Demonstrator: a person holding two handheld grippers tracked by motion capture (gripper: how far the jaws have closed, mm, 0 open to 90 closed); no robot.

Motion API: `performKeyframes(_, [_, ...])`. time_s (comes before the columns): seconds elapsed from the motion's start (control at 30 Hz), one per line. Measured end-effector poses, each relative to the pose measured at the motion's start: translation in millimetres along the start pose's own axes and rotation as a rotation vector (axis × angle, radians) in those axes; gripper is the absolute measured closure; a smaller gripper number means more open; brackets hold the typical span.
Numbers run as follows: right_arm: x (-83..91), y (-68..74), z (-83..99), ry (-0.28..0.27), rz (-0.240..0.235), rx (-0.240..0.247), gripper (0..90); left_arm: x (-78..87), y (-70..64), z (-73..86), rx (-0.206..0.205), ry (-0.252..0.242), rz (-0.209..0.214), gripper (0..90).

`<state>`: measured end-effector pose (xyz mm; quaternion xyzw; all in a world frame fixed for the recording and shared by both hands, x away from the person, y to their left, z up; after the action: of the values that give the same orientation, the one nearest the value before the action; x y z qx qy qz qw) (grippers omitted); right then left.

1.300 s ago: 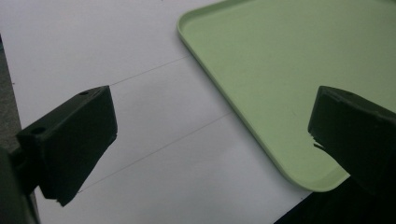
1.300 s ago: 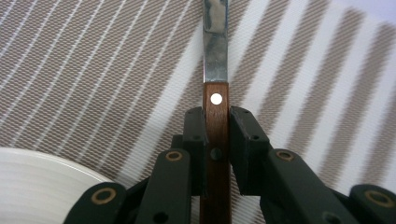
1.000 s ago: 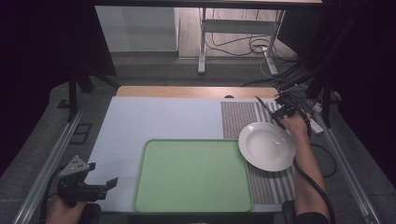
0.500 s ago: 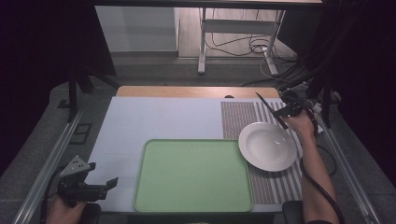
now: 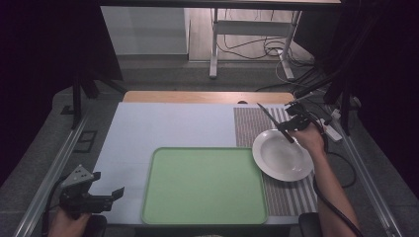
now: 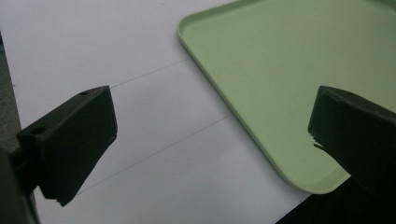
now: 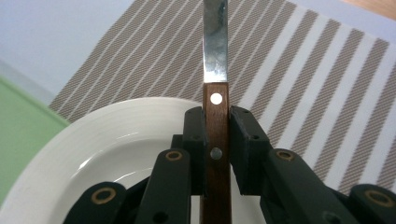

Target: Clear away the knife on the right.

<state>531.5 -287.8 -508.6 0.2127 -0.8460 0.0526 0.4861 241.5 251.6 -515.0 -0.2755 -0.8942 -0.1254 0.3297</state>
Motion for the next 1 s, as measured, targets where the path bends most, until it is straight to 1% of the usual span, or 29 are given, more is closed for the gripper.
performKeyframes(0.33, [4.4, 34.6, 23.0, 0.015, -0.032, 0.026, 77.6, 0.3, 0.0, -0.1, 0.0, -0.003, 0.0, 0.9])
performKeyframes(0.43, [6.5, 46.9, 31.2, 0.018, -0.037, 0.044, 77.6, 0.2, -0.1, -0.1, -0.002, -0.002, 0.0, 0.9])
performKeyframes(0.6, [10.4, 66.4, 43.5, 0.023, -0.06, 0.075, 77.6, 1.0, 0.3, -0.2, 0.001, -0.009, 0.001, 0.8])
performKeyframes(0.67, [11.9, 75.2, 49.3, 0.027, -0.066, 0.09, 77.6, 1.9, 0.9, -0.2, 0.006, -0.017, 0.003, 0.6])
performKeyframes(0.7, [13.6, 83.4, 54.5, 0.032, -0.073, 0.103, 77.6, 2.4, 1.1, -0.2, 0.012, -0.023, 0.005, 0.2])
performKeyframes(0.73, [13.6, 83.4, 54.5, 0.032, -0.073, 0.103, 77.6, 2.9, 1.8, -0.2, 0.014, -0.029, 0.007, 0.2])
performKeyframes(0.77, [15.5, 91.2, 59.1, 0.033, -0.082, 0.114, 77.6, 3.4, 2.1, -0.2, 0.023, -0.036, 0.009, 0.0])
performKeyframes(0.8, [15.5, 91.2, 59.1, 0.033, -0.082, 0.114, 77.6, 3.9, 2.7, -0.2, 0.03, -0.043, 0.011, 0.0])
performKeyframes(1.0, [20.3, 115.0, 73.6, 0.038, -0.114, 0.141, 77.6, 6.7, 6.9, 0.1, 0.077, -0.077, 0.022, 0.0])
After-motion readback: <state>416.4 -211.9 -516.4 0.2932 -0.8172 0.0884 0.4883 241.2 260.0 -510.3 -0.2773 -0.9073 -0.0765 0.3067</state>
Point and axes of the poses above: each handheld gripper's, and its own axes: x roughly backward along the jaws, z roughly out of its underside, y roughly to its left, the point moved 8 cm from there along -x, roughly forward along the jaws, and after that the axes turned 12 degrees about -x, right-handed, at the moved point
